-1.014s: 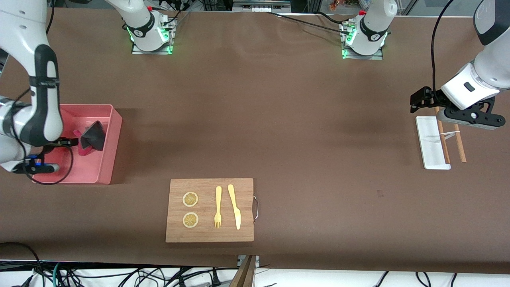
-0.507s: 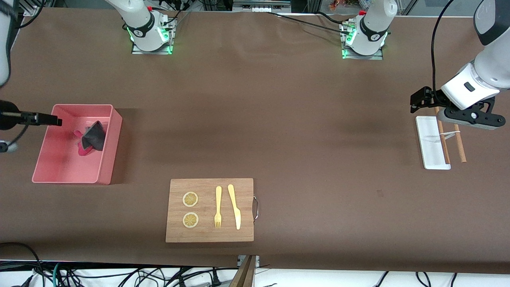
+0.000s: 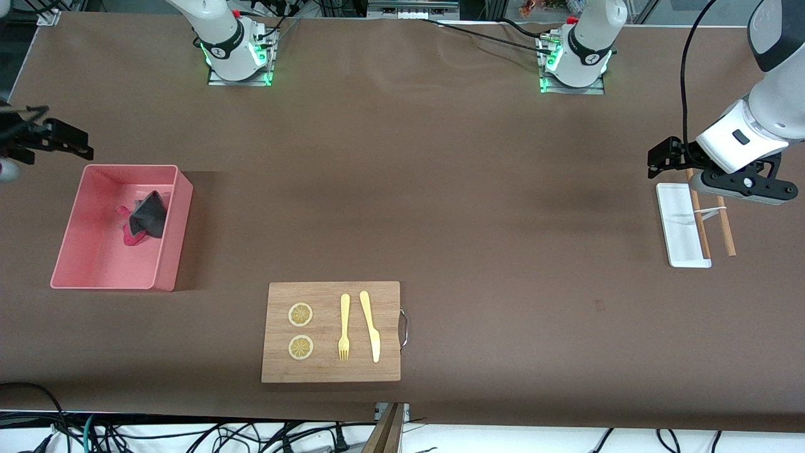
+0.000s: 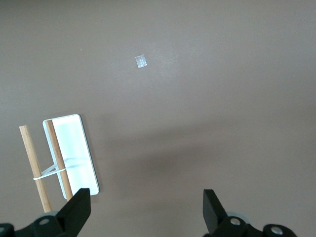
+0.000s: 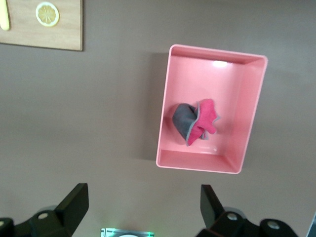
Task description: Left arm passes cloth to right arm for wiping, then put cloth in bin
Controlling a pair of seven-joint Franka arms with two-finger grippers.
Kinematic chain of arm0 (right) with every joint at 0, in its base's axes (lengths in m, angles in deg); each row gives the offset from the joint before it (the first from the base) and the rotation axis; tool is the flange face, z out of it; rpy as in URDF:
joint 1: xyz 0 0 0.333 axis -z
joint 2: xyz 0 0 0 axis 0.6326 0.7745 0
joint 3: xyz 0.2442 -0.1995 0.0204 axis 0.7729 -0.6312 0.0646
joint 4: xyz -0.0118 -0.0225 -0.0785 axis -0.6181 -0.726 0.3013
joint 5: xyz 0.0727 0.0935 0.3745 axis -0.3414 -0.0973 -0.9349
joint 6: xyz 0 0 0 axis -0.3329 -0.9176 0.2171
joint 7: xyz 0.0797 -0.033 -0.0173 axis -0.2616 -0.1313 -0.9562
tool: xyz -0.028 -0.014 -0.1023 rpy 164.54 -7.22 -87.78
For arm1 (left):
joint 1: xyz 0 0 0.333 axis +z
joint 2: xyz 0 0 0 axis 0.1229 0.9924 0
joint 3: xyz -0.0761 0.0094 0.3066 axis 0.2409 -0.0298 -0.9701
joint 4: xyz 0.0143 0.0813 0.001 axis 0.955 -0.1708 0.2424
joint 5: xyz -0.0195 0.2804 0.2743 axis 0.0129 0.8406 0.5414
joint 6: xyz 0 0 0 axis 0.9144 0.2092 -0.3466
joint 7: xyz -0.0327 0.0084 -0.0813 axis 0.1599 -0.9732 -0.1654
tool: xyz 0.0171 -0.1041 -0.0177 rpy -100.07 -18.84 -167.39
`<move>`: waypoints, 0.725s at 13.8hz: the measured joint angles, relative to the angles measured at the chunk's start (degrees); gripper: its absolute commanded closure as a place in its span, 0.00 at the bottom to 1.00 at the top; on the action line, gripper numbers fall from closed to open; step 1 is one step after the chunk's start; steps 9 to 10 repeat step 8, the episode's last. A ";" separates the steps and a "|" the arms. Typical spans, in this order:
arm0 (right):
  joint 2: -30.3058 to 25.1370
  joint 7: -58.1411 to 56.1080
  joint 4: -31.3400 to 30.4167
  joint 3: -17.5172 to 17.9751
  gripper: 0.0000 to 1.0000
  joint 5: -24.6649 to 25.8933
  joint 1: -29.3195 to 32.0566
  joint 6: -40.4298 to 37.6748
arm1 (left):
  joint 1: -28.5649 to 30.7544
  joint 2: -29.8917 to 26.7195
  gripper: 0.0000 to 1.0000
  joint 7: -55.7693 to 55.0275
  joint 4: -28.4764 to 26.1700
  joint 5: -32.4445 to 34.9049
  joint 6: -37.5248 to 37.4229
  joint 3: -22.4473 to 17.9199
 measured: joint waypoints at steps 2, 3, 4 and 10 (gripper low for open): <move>-1.24 1.98 -0.29 0.57 0.00 0.07 0.62 -0.09 | 0.00 0.00 0.00 0.00 0.00 0.00 0.00 0.00; -1.57 5.42 -0.52 1.55 0.00 0.07 1.09 -0.52 | 0.00 0.00 0.00 0.00 0.00 0.00 0.00 0.00; -1.73 8.89 -0.74 2.61 0.00 0.07 1.32 -0.91 | 0.00 0.00 0.00 0.00 0.00 0.00 0.00 0.00; -1.37 13.08 -1.51 4.52 0.00 0.08 1.38 -1.23 | 0.00 0.00 0.00 0.00 0.00 0.00 0.00 0.00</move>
